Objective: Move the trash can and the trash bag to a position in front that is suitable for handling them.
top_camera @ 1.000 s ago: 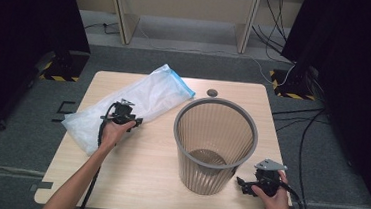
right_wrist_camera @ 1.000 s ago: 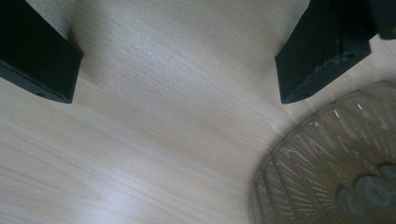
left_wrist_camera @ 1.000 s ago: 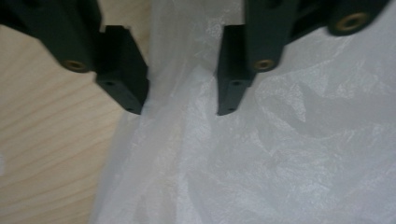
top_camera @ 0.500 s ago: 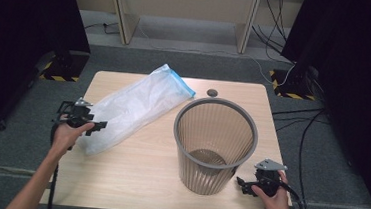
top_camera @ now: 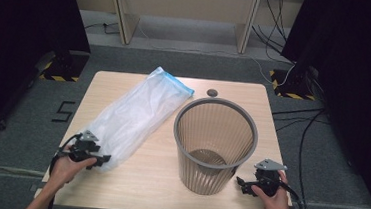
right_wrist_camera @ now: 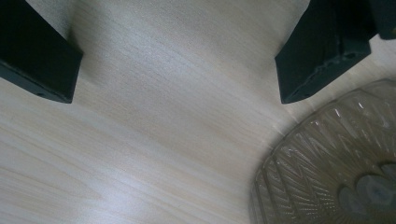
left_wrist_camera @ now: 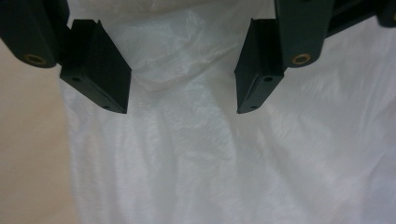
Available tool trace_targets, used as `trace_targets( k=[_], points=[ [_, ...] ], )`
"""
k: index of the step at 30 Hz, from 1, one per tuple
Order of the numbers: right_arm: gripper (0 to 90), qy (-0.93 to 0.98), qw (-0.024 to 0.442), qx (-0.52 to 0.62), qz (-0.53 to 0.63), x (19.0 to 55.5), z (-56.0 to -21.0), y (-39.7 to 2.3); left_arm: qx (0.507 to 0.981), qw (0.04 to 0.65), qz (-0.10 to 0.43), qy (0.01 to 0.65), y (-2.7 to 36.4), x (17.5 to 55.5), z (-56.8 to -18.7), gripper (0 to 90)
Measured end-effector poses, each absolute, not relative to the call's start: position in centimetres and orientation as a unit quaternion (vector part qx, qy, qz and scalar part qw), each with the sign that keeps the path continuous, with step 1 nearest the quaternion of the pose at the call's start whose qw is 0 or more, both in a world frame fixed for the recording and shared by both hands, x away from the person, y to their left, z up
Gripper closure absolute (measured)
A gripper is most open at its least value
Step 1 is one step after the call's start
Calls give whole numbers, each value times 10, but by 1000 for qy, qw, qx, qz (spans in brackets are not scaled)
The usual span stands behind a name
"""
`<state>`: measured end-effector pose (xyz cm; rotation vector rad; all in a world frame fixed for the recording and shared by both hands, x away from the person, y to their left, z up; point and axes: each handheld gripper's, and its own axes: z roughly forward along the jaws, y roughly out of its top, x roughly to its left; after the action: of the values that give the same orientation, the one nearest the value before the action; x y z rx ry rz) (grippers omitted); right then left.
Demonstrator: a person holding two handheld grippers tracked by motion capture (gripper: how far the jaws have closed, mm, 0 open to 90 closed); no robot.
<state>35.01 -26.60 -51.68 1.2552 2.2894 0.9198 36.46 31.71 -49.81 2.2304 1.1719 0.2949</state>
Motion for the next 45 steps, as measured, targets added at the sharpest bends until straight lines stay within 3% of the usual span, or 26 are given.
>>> trace_targets(
  k=[5, 12, 13, 17, 23, 25, 27, 28, 29, 32, 37, 45],
  points=[
    [2, 813, 185, 445, 326, 350, -517, -266, 834, 326, 139, 423, 308, 365, -474, 297],
    [2, 813, 185, 445, 327, 350, -517, -266, 794, 343, 198, 460, 322, 444, -451, 225],
    [3, 813, 184, 445, 326, 350, -517, -266, 798, 327, 190, 469, 323, 468, -453, 211],
    [2, 813, 185, 445, 327, 350, -517, -266, 804, 329, 157, 469, 324, 506, -471, 167],
    [2, 813, 185, 445, 327, 350, -517, -266, 814, 304, 156, 471, 320, 527, -497, 167],
    [2, 813, 185, 445, 327, 350, -517, -266, 815, 304, 148, 471, 318, 529, -505, 338],
    [2, 813, 184, 445, 327, 350, -517, -266, 814, 301, 159, 470, 318, 526, -505, 411],
    [2, 813, 184, 445, 327, 350, -517, -266, 814, 301, 159, 470, 318, 526, -505, 517],
    [2, 813, 184, 445, 327, 350, -517, -266, 817, 303, 156, 464, 318, 524, -504, 517],
    [2, 813, 184, 445, 327, 350, -517, -266, 807, 296, 181, 478, 324, 517, -503, 745],
    [3, 813, 185, 445, 327, 350, -517, -266, 765, 298, 183, 541, 345, 511, -504, 817],
    [2, 813, 185, 445, 327, 350, -517, -266, 707, 303, 196, 608, 384, 508, -501, 843]
  ],
)
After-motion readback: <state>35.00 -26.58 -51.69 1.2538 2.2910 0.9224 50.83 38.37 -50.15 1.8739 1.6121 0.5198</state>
